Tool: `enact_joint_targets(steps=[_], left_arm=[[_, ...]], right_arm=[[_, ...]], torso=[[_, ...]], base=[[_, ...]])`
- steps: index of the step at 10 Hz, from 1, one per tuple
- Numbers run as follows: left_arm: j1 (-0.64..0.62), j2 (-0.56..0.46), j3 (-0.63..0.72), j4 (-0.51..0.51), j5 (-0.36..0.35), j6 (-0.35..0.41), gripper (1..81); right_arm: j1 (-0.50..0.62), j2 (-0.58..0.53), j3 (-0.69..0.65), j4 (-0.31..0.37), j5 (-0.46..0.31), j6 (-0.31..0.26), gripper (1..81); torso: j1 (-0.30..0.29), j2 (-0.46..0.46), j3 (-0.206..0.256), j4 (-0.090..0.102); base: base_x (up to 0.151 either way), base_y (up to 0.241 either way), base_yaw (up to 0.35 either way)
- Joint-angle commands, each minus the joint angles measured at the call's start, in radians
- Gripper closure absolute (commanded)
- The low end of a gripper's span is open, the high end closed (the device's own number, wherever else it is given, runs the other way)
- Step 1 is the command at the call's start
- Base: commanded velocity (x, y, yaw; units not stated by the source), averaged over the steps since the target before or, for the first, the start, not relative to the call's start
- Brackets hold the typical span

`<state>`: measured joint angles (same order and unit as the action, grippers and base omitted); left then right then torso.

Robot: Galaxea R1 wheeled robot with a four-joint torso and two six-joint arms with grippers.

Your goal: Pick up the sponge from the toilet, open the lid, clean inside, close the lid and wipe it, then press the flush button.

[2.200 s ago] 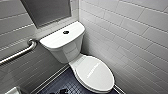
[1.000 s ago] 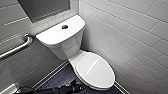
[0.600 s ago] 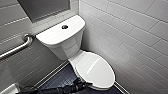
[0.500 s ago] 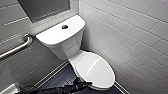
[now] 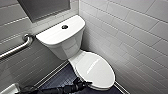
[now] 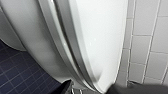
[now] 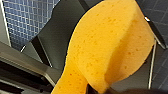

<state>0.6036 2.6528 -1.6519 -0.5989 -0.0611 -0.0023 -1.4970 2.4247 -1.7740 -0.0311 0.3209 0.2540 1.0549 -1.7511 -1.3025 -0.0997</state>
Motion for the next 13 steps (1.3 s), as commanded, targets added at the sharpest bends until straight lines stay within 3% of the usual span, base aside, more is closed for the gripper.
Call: enact_joint_targets(steps=[1, 9, 13], left_arm=[[-0.106, 0.006, 0.060, -0.009, 0.066, -0.004, 1.0], [-0.110, 0.067, -0.005, -0.007, 0.034, -0.022, 1.0], [-0.092, 0.075, -0.009, 0.005, -0.089, -0.022, 1.0]], right_arm=[[-0.010, -0.033, 0.013, -0.018, -0.077, 0.002, 81.1], [-0.010, -0.028, 0.010, -0.020, -0.077, 0.004, 81.1], [-0.009, -0.030, 0.019, -0.020, -0.072, 0.004, 81.1]], torso=[[0.000, 0.000, 0.000, 0.000], [0.000, 0.000, 0.000, 0.000], [0.000, 0.000, 0.000, 0.000]], base=[[0.000, 0.000, 0.000], [0.000, 0.000, 0.000], [0.000, 0.000, 0.000]])
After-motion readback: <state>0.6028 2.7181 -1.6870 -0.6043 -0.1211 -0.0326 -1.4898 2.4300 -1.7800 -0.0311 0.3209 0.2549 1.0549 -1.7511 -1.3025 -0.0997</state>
